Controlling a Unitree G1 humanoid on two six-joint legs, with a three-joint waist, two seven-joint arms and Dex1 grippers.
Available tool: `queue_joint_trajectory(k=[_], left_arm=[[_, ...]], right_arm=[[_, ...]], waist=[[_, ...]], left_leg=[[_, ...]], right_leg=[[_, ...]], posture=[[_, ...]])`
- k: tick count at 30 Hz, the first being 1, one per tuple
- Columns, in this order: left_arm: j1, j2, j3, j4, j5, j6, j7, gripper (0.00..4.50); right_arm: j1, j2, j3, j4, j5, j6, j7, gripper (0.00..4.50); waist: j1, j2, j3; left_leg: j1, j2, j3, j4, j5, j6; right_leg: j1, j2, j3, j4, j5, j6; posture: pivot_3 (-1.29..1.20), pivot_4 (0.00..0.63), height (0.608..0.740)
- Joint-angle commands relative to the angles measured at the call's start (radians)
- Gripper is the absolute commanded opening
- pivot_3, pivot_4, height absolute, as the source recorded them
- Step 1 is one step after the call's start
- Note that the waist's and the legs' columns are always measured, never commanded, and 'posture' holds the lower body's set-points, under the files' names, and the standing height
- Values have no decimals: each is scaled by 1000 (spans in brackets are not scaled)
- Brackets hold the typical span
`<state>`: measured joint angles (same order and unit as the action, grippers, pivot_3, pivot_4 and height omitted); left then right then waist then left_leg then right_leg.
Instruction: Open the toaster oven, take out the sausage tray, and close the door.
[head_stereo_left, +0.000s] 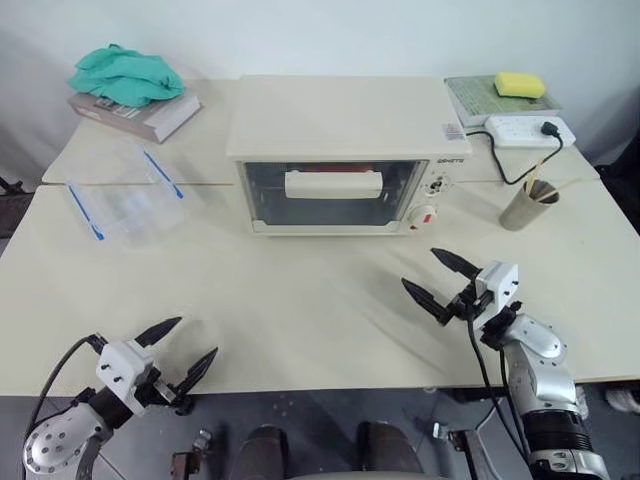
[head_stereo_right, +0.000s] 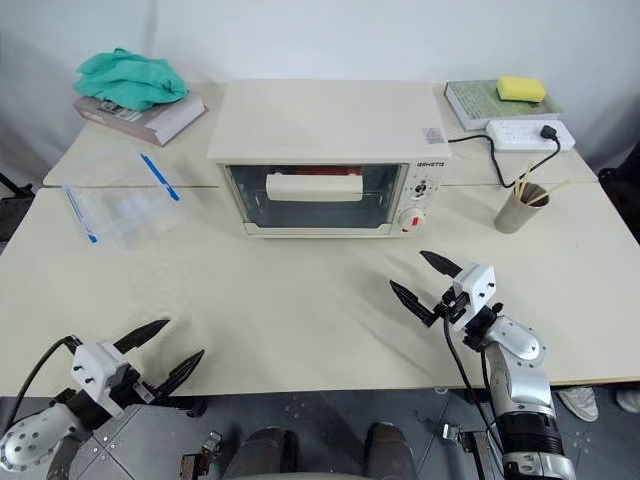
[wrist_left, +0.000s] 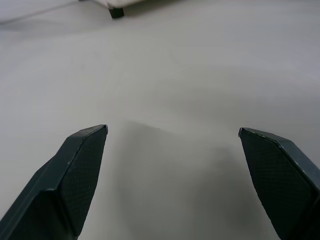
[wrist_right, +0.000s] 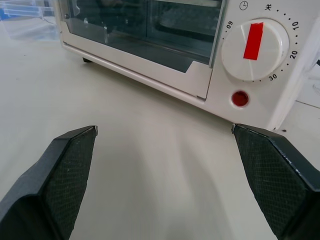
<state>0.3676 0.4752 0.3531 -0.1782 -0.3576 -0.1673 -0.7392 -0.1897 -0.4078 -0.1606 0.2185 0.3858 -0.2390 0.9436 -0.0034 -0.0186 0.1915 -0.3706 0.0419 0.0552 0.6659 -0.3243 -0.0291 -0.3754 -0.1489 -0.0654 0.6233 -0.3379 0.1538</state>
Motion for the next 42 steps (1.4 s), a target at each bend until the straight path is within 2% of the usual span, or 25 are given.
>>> queue_joint_trajectory(k=[1,5,10,13,17,23,28,35,37,42], left_arm=[[-19,14,22,-1,-44,8,-11,4466],[-120,30,45,-9,-148,69,-21,4466],[-274,96,75,51,-266,169,-88,4466],[-306,198,73,-50,-441,386,-154,4466],[-320,263,76,-105,-508,498,-179,4466],[-361,246,56,-84,-476,520,-175,4466],[-349,213,55,-106,-442,505,-156,4466],[-313,183,72,-136,-428,497,-129,4466],[-314,173,86,-137,-432,495,-110,4466],[-361,168,92,-116,-464,521,-102,4466]], right_arm=[[12,-18,-14,-60,25,3,4,4500],[74,-71,7,-242,157,201,63,4500],[84,-103,29,-485,261,412,-16,4500],[28,-111,38,-556,333,543,-66,4500],[-103,-108,47,-543,363,665,-133,4500],[-269,-73,96,-422,269,649,-151,4500],[-313,-45,122,-403,261,645,-114,4500],[-322,-21,145,-417,254,606,-39,4500],[-278,-54,172,-465,241,560,59,4500],[-193,-125,217,-490,146,423,188,4500]], waist=[[-2,0,0],[4,1,0],[1,1,0],[-5,0,0],[-6,1,1],[-1,1,1],[0,1,1],[-2,1,1],[-2,1,1],[-3,1,1]], left_leg=[[0,0,0,0,0,0],[0,1,0,0,0,0],[0,2,-1,1,0,-1],[0,3,1,0,-1,-1],[0,4,1,0,-1,-2],[-1,4,1,0,-2,-2],[-1,4,1,-1,-2,-2],[-1,4,1,-1,-2,-2],[-1,4,1,-1,-2,-2],[-1,5,2,-2,-4,-3]], right_leg=[[0,0,0,0,0,0],[0,0,0,1,0,0],[0,1,-2,2,1,-1],[-1,1,-2,1,1,-1],[-2,2,-3,1,1,-2],[-2,3,-4,0,1,-2],[-3,3,-4,0,1,-2],[-3,3,-5,0,1,-2],[-3,3,-5,0,1,-2],[-3,3,-6,-1,1,-2]], posture=[[0,150,740],[0,150,740],[0,150,740],[0,150,740],[0,150,740],[0,150,740],[0,150,740],[0,150,740],[0,150,740],[0,150,740]])
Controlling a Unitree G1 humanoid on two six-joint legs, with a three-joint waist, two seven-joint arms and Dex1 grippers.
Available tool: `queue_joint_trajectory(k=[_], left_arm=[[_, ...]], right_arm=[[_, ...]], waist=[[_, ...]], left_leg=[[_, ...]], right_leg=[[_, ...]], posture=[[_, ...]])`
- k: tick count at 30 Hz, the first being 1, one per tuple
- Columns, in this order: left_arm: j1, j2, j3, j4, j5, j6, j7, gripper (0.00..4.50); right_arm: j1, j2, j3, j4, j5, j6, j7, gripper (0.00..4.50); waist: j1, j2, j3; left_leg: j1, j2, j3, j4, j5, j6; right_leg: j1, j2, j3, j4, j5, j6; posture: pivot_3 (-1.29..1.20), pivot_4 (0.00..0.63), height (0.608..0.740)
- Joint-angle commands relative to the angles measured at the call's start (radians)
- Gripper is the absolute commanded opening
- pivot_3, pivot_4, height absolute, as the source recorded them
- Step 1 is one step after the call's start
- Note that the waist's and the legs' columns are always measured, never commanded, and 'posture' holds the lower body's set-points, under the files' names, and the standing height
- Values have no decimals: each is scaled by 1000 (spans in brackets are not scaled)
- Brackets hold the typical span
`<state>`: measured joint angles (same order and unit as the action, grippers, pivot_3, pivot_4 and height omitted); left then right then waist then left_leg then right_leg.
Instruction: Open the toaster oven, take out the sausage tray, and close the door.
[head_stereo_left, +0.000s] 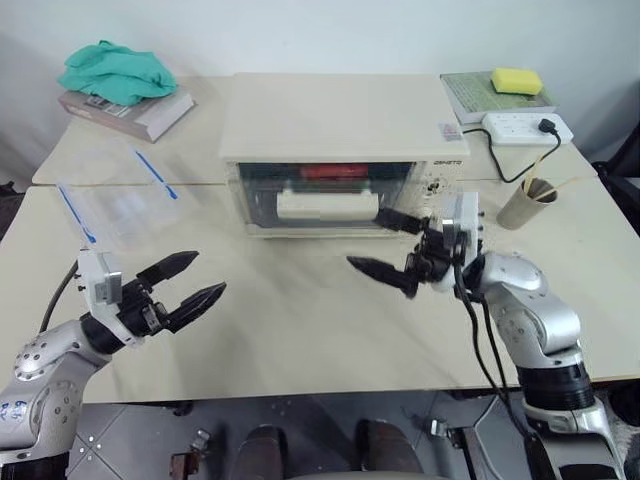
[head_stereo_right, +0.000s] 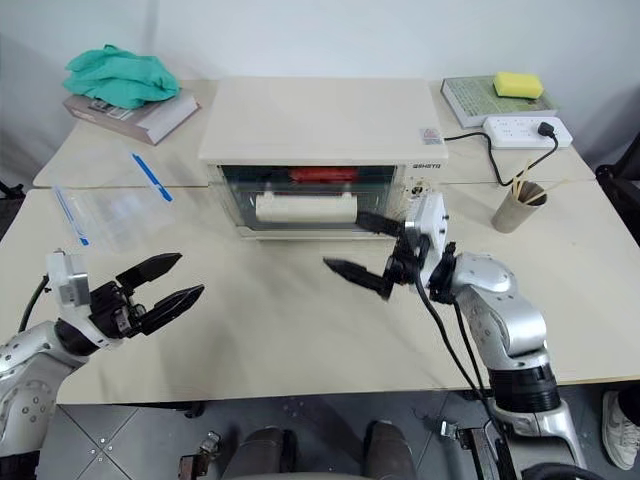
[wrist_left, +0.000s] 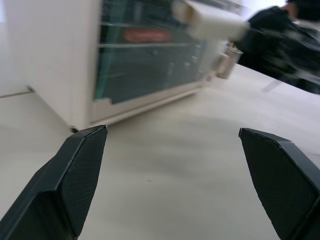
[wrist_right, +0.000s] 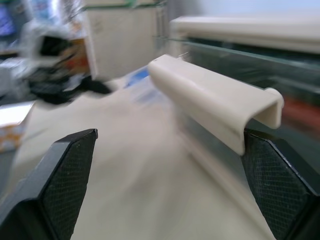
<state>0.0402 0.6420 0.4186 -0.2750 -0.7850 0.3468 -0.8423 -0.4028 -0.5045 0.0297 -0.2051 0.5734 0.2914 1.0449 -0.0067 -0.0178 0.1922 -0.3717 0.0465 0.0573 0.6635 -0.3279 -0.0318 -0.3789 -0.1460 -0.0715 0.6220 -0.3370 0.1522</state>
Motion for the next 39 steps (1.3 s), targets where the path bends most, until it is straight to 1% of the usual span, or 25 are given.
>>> queue_joint_trajectory(k=[1,2,5,7,8,10,12,16,18,21,26,30,33,36,39], left_arm=[[-72,-5,26,-4,-65,19,3,4292],[-99,-9,27,6,-84,29,4,4073],[-167,-20,14,42,-78,26,9,3310],[-287,-50,-13,118,-51,4,40,2652],[-360,-67,-38,173,-19,-9,63,2360],[-441,-88,-70,244,30,-27,76,1786],[-493,-103,-107,305,84,-54,71,1135],[-553,-127,-187,390,158,-83,24,16],[-556,-129,-229,403,192,-104,-18,16],[-539,-134,-250,394,192,-96,-58,16],[-482,-119,-294,356,208,-75,-127,16],[-454,-121,-317,359,246,-102,-142,16],[-439,-117,-345,377,306,-153,-151,16],[-417,-128,-367,398,346,-189,-155,16],[-402,-144,-379,425,382,-236,-149,16]], right_arm=[[42,-46,39,-61,-76,-152,113,4500],[56,-57,48,-55,-99,-184,130,4500],[66,-47,54,-33,-136,-247,124,4500],[67,-31,52,-7,-162,-297,111,4500],[67,-30,52,4,-176,-320,111,4500],[66,-30,53,17,-192,-349,113,4500],[65,-27,54,24,-197,-362,111,4500],[65,-29,54,32,-206,-385,104,4500],[69,-31,51,32,-210,-393,98,4500],[93,-43,35,16,-217,-397,82,4500],[216,-96,-32,-29,-223,-411,47,4500],[421,-148,-182,-21,-255,-447,-23,4500],[522,-167,-280,2,-279,-473,-77,4500],[537,-177,-334,-2,-322,-491,-143,4500],[486,-178,-335,-21,-353,-492,-193,4500]], waist=[[2,0,0],[3,0,0],[4,0,0],[4,0,0],[5,0,0],[6,-1,0],[4,-1,0],[4,-1,0],[4,-1,0],[4,-1,0],[7,-1,0],[26,-1,0],[31,-1,0],[27,-1,0],[19,0,0]], left_leg=[[0,0,0,0,0,0],[0,0,0,0,0,0],[0,0,0,1,0,0],[1,0,1,2,0,0],[0,0,1,2,0,0],[0,0,1,3,0,0],[0,0,1,3,0,0],[1,1,1,2,0,-1],[0,1,1,2,0,-1],[0,1,2,3,0,-1],[0,0,2,2,0,0],[0,0,2,3,0,0],[0,0,4,4,0,0],[1,0,4,5,0,0],[2,1,5,5,0,0]], right_leg=[[0,0,0,0,0,0],[0,0,0,0,0,0],[0,0,-1,0,0,0],[1,0,-1,0,0,0],[1,0,-1,0,0,0],[1,0,-3,1,0,0],[1,0,-3,0,0,0],[1,0,-6,0,0,1],[1,0,-6,0,0,1],[1,0,-6,0,0,1],[1,-1,-6,0,0,1],[1,-1,-6,-1,0,1],[2,-1,-6,-2,0,0],[2,-1,-5,-1,1,0],[2,-1,-4,0,1,-1]], posture=[[0,150,740],[0,150,740],[0,150,740],[0,150,740],[0,150,740],[0,150,740],[0,150,740],[0,150,740],[0,150,740],[0,150,740],[0,150,740],[0,150,740],[0,150,740],[0,150,740],[0,150,740]])
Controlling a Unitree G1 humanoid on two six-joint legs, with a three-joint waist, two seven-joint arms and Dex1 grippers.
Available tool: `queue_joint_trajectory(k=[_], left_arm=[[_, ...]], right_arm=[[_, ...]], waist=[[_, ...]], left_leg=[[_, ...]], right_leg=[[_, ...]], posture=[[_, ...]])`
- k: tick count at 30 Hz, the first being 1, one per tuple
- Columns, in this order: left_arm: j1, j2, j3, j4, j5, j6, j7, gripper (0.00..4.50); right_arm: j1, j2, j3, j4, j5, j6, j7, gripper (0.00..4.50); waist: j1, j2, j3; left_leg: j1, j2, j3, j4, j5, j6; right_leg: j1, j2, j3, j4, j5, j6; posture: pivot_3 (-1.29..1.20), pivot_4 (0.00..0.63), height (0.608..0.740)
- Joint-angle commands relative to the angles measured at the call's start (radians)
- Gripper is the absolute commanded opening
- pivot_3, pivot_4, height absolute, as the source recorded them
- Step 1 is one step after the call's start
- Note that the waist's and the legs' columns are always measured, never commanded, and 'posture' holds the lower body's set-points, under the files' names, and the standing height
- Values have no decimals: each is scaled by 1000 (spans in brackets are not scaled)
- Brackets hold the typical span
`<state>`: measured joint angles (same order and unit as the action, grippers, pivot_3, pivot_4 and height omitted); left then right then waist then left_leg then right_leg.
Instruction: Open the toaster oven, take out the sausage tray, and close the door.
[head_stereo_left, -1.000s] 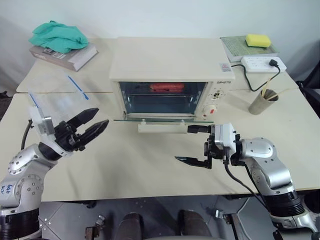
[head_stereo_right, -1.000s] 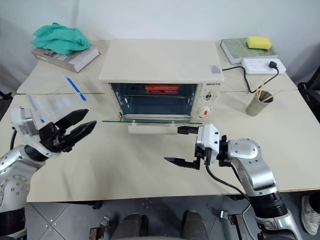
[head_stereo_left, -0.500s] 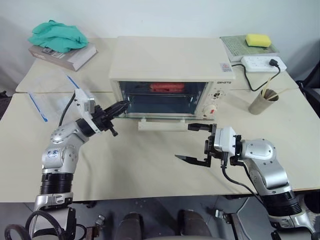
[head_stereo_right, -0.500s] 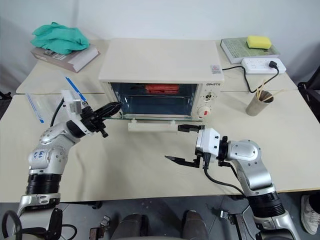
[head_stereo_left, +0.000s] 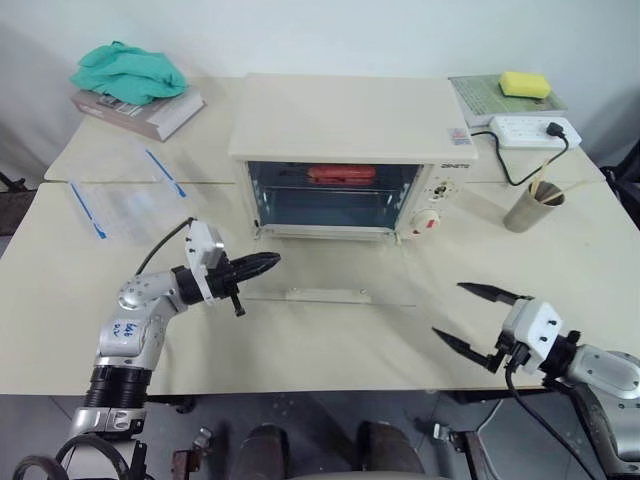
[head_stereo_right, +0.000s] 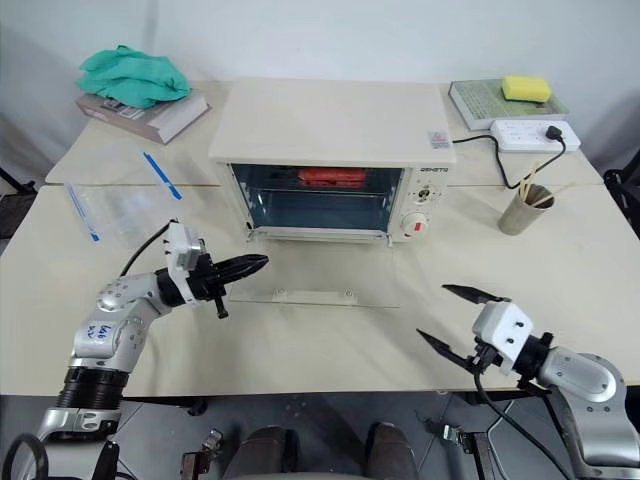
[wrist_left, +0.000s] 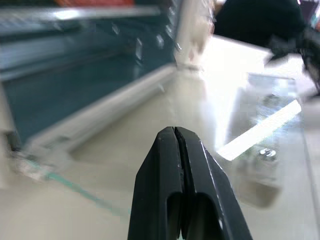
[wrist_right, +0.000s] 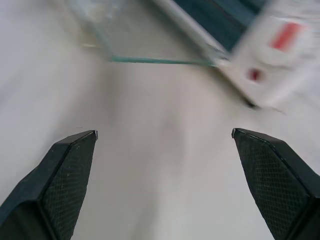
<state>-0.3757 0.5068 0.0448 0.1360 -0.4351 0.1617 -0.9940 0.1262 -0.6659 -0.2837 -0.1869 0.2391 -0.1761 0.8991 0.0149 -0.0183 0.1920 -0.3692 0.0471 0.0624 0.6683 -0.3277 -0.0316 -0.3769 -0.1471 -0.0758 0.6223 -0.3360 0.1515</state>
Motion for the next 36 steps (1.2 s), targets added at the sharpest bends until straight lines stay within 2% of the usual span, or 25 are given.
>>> queue_joint_trajectory(k=[1,3,6,8,11,14,20,29,32,36], left_arm=[[19,-15,-8,22,43,-65,10,16],[29,-35,5,28,38,-78,27,16],[76,-49,40,-17,-10,-24,55,507],[118,-43,54,-52,-25,-29,42,1066],[250,-50,185,-161,-147,-4,76,1919],[321,-51,265,-240,-250,62,105,2717],[485,-75,400,-420,-443,170,191,4458],[523,-69,438,-462,-381,71,203,4458],[527,-64,433,-458,-374,62,198,4500],[523,-65,417,-452,-365,57,197,4500]], right_arm=[[-70,-17,-11,-43,-28,-26,-58,4500],[-159,-12,53,-73,-98,-13,-96,4500],[-306,48,189,-114,-318,106,-242,4500],[-354,83,250,-102,-347,116,-263,4500],[-506,167,392,-24,-449,80,-313,4500],[-581,200,463,30,-523,49,-344,4500],[-783,282,608,256,-802,28,-552,4500],[-940,351,668,467,-923,33,-709,4500],[-954,359,677,494,-933,28,-732,3917],[-953,357,682,495,-945,19,-746,2595]], waist=[[-4,0,0],[-6,0,0],[-15,1,0],[-14,1,-1],[-20,0,-1],[-42,0,-1],[-47,0,-1],[-49,0,-1],[-50,0,-1],[-50,0,-1]], left_leg=[[0,0,0,0,0,0],[0,0,0,0,0,0],[0,0,0,0,0,0],[0,1,-1,0,0,0],[-1,1,-1,0,-1,0],[-1,1,1,-1,-1,0],[-1,1,-1,0,-1,0],[-1,1,-1,0,0,0],[-1,1,-1,-1,0,0],[-1,1,-1,-1,0,0]], right_leg=[[0,0,0,0,0,0],[0,0,0,0,0,0],[0,0,0,1,0,0],[-1,0,0,2,0,0],[-1,-1,-2,1,0,0],[-2,-1,-2,1,0,0],[-2,-2,-3,2,0,0],[-2,-2,-3,3,0,0],[-2,-2,-3,3,0,0],[-3,-2,-3,3,0,0]], posture=[[0,150,740],[0,150,740],[0,150,740],[0,150,740],[0,150,740],[0,150,740],[0,150,740],[0,150,740],[0,150,740],[0,150,740]])
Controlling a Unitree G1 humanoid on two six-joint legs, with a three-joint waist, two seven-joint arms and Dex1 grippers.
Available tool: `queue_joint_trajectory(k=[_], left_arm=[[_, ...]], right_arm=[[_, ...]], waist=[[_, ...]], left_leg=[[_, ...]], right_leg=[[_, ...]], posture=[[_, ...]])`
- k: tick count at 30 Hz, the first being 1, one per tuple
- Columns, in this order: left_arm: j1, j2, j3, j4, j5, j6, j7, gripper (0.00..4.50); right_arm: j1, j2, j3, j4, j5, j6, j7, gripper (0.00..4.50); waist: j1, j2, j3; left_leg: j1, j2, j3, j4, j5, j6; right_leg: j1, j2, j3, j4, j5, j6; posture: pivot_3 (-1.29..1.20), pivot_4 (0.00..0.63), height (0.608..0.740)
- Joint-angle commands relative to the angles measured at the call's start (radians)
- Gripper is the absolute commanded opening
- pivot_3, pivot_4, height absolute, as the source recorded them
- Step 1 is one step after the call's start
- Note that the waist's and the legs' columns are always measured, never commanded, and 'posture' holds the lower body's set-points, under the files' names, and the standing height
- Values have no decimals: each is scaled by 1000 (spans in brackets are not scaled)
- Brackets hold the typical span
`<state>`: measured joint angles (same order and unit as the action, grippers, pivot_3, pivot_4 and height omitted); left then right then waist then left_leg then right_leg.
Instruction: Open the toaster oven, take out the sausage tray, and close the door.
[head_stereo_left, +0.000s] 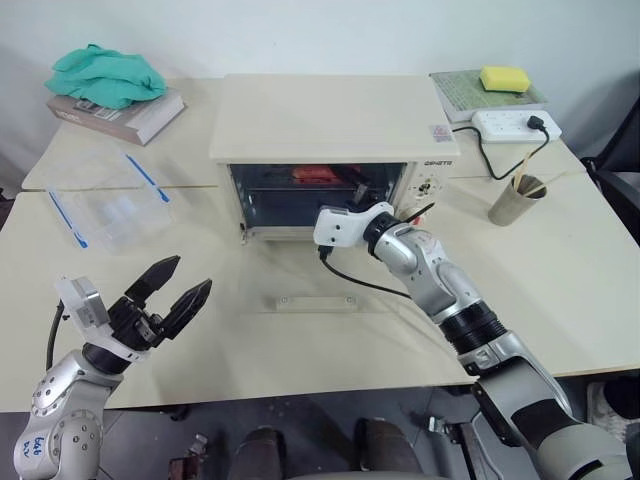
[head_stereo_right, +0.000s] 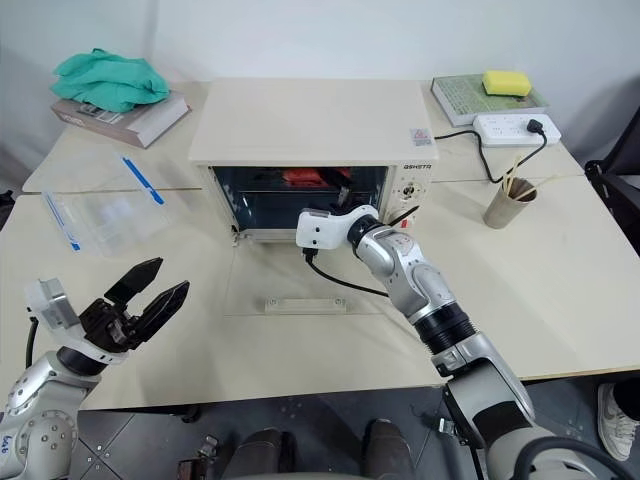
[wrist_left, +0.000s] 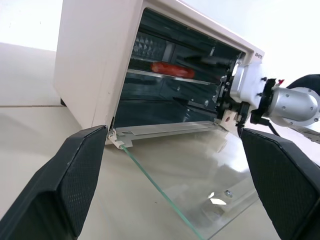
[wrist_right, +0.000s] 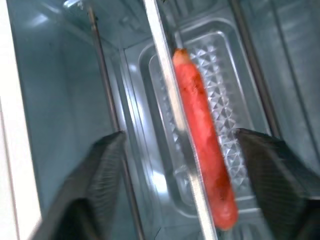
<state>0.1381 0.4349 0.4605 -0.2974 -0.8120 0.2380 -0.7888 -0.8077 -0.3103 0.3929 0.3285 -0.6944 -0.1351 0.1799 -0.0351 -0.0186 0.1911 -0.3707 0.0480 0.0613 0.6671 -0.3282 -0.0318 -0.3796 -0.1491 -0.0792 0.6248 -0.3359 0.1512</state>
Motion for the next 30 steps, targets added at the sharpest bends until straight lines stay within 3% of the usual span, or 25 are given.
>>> queue_joint_trajectory(k=[1,7,9,14,19,30], left_arm=[[7,6,-3,-17,14,-20,-8,4500],[-15,10,-20,-1,21,-16,-13,4500],[-20,12,-20,3,21,-14,-14,4500],[-60,26,-25,19,14,-4,-18,4500],[-217,37,-80,65,51,-3,5,4500],[-498,72,-207,245,99,3,-143,4500]], right_arm=[[-20,0,7,-20,-14,-24,-29,2311],[-22,0,0,-16,-28,-10,-34,357],[-18,0,-1,-22,-30,-7,-30,3],[0,-3,-11,-76,-13,-12,4,3],[-7,-14,-23,-134,21,-39,61,3],[41,-45,-24,-224,67,-65,180,3]], waist=[[0,0,0],[-1,0,0],[-1,-1,-1],[-1,-2,-1],[1,-2,-1],[-22,-2,-1]], left_leg=[[0,0,0,0,0,0],[0,0,0,0,0,0],[0,0,0,0,0,0],[0,0,0,0,0,0],[0,0,0,0,0,0],[-6,0,2,-4,0,0]], right_leg=[[0,0,0,0,0,0],[0,0,0,0,0,0],[0,0,0,0,0,0],[0,0,0,0,0,0],[0,0,0,0,0,0],[-10,0,-2,2,0,0]], posture=[[0,150,740],[0,150,740],[0,150,740],[0,150,740],[0,150,740],[0,150,740]])
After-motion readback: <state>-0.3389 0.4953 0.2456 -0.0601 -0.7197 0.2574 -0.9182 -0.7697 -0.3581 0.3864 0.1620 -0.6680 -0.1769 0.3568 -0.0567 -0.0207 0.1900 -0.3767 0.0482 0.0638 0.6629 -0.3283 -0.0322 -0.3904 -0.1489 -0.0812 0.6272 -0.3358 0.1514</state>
